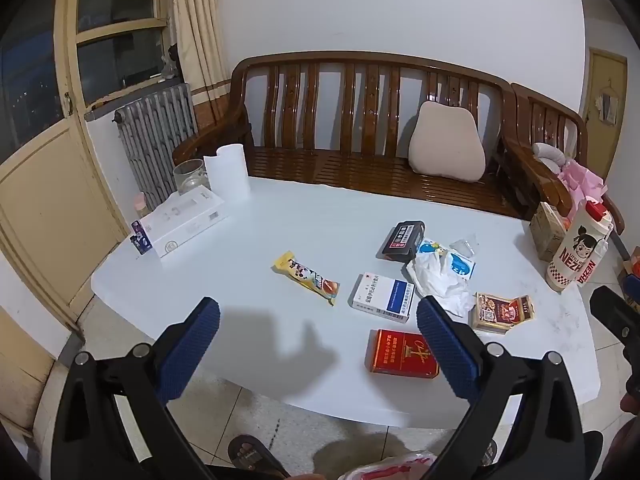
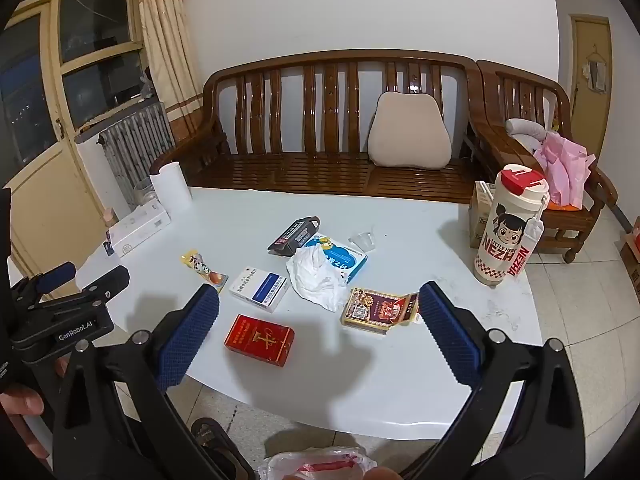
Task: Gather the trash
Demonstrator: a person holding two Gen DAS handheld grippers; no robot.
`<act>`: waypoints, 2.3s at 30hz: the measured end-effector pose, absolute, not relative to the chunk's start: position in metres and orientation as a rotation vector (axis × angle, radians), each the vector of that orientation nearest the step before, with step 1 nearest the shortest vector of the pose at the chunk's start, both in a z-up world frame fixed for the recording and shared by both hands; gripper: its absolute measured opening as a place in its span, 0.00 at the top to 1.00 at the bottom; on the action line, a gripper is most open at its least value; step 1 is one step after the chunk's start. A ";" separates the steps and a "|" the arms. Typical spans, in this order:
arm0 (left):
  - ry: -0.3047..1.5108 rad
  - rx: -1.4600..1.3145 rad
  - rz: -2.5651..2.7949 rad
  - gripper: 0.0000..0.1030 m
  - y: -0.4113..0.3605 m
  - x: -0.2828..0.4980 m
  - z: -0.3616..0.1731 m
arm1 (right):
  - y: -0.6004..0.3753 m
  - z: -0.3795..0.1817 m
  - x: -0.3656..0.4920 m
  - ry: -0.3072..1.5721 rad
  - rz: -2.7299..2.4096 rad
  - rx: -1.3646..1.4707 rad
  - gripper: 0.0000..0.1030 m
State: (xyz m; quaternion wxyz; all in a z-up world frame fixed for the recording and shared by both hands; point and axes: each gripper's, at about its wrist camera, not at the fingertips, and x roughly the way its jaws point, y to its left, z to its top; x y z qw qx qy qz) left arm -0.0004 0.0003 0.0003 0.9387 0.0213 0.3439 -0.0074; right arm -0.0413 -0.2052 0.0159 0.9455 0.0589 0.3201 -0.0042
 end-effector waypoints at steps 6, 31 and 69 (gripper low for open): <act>0.701 0.040 -0.013 0.06 0.002 -0.002 -0.002 | -0.206 0.016 -0.040 0.656 -0.016 0.122 0.05; 0.688 0.018 -0.011 0.06 0.003 -0.003 0.008 | -0.204 0.020 -0.042 0.662 -0.017 0.106 0.05; 0.686 0.023 -0.012 0.06 0.002 -0.003 0.006 | -0.207 0.019 -0.041 0.666 -0.017 0.111 0.05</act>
